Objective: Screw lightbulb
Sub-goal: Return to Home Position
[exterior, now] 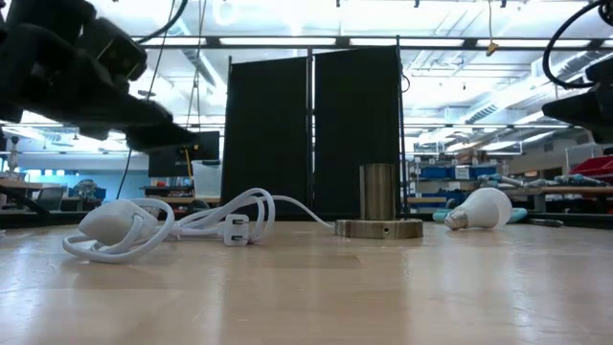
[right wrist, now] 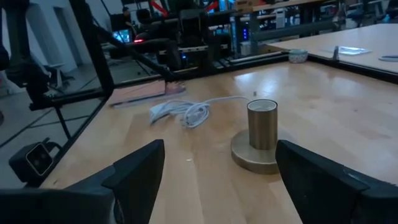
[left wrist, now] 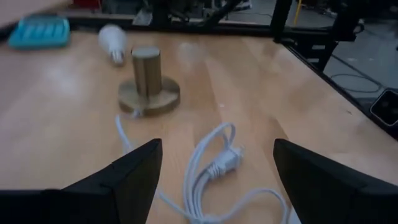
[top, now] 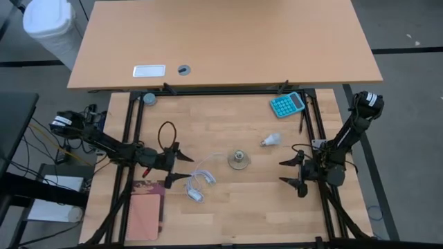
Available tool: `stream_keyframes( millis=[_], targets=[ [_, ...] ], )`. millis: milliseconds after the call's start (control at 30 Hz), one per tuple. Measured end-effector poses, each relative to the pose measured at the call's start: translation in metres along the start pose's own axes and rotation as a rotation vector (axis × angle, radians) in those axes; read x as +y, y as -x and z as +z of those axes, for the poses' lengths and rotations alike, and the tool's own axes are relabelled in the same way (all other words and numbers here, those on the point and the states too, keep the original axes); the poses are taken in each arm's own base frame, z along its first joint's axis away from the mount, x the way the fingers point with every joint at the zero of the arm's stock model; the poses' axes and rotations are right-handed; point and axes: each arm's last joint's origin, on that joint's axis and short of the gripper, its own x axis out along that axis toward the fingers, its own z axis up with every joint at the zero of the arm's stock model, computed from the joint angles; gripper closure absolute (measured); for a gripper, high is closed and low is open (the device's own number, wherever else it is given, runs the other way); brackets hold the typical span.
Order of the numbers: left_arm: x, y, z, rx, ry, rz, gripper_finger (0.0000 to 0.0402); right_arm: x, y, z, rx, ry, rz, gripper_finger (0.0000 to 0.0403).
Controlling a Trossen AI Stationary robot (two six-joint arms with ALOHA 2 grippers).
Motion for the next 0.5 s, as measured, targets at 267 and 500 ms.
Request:
stream_keyframes(
  millis=[267,500],
  targets=[
    [0.0014,0.0030,-0.0062,0.013,0.079,0.003,0.0088,0.0003,-0.0001,0.0002,0.001,-0.001,0.003,0.0094],
    [0.0014,0.0030,-0.0061,0.012,0.078,0.003,0.0088,-0.0003,0.0016,0.0054,0.013,-0.032,0.066,0.0094]
  ],
)
